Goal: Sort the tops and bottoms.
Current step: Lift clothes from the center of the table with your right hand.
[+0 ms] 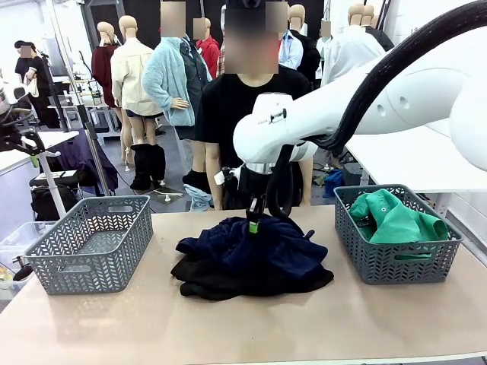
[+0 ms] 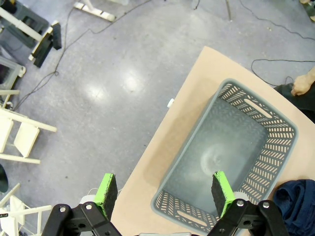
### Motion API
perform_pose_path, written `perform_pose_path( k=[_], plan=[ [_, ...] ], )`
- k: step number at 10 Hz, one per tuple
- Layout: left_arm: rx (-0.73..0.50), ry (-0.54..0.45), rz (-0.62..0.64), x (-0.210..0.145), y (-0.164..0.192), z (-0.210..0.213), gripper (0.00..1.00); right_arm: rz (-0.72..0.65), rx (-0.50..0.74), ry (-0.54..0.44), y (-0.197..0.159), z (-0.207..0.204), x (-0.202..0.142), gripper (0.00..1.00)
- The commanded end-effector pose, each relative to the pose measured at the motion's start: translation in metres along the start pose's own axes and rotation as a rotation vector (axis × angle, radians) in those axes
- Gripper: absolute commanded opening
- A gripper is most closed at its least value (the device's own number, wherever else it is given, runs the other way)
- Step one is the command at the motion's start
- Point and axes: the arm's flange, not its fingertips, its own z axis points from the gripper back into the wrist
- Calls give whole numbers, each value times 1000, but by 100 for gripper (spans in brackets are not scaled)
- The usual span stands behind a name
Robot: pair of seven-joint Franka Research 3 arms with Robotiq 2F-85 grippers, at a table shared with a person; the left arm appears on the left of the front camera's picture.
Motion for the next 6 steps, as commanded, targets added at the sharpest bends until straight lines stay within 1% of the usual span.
perform_pose_path(
  k=[1, 3, 4, 6],
  plan=[
    [22, -3, 14, -2, 1, 2, 100, 12, -38, -45, 22, 30, -20, 0],
    [22, -3, 14, -2, 1, 2, 100, 72, -139, -83, 44, 89, -23, 0],
    [22, -3, 14, -2, 1, 2, 100, 101, -210, -78, 59, 126, -22, 0],
    [22, -3, 14, -2, 1, 2, 100, 119, -287, -104, 77, 188, -25, 0]
  ],
)
